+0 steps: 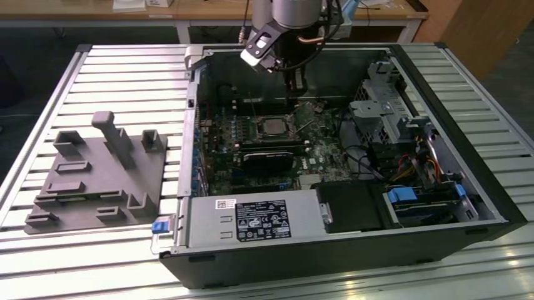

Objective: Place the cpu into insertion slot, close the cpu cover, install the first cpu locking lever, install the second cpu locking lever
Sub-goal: 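Close the cpu cover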

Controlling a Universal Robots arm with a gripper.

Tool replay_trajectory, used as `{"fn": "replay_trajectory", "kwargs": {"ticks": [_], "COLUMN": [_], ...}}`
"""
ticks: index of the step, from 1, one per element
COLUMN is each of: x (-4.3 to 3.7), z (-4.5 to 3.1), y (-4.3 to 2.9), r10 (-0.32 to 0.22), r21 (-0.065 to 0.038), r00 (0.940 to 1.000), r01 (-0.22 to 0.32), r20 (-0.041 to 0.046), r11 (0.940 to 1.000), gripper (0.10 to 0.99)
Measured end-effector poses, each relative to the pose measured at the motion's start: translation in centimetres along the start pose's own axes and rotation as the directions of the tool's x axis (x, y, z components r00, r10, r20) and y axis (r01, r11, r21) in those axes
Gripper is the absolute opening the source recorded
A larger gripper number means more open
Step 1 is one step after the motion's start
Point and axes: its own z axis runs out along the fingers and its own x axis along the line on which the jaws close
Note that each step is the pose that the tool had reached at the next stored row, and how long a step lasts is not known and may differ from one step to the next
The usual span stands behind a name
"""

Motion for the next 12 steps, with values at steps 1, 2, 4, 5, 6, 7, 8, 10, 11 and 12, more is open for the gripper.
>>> {"fn": "replay_trajectory", "kwargs": {"ticks": [1, 2, 4, 5, 6, 7, 8, 10, 11, 12], "x": [0.0, 0.0, 0.0, 0.0, 0.01, 0.01, 0.01, 0.01, 0.02, 0.02], "z": [0.01, 0.03, 0.06, 0.08, 0.09, 0.11, 0.13, 0.16, 0.18, 0.2], "y": [0.15, 0.33, 0.76, 0.96, 1.17, 1.38, 1.59, 2.05, 2.27, 2.53], "r10": [0.0, 0.0, 0.0, 0.0, 0.0, 0.0, 0.0, 0.0, 0.0, 0.0], "r21": [0.0, 0.0, 0.0, 0.001, 0.001, 0.001, 0.001, 0.002, 0.002, 0.002], "r00": [1.0, 1.0, 1.0, 1.0, 1.0, 1.0, 1.0, 1.0, 1.0, 1.0], "r01": [0.0, 0.0, 0.0, 0.0, 0.0, 0.0, 0.0, 0.0, 0.0, 0.0], "r20": [0.0, 0.0001, 0.0001, 0.0001, 0.0001, 0.0001, 0.0001, 0.0002, 0.0003, 0.0003], "r11": [1.0, 1.0, 1.0, 1.0, 1.0, 1.0, 1.0, 1.0, 1.0, 1.0], "gripper": [0.106, 0.106, 0.106, 0.106, 0.106, 0.106, 0.106, 0.106, 0.106, 0.106]}}
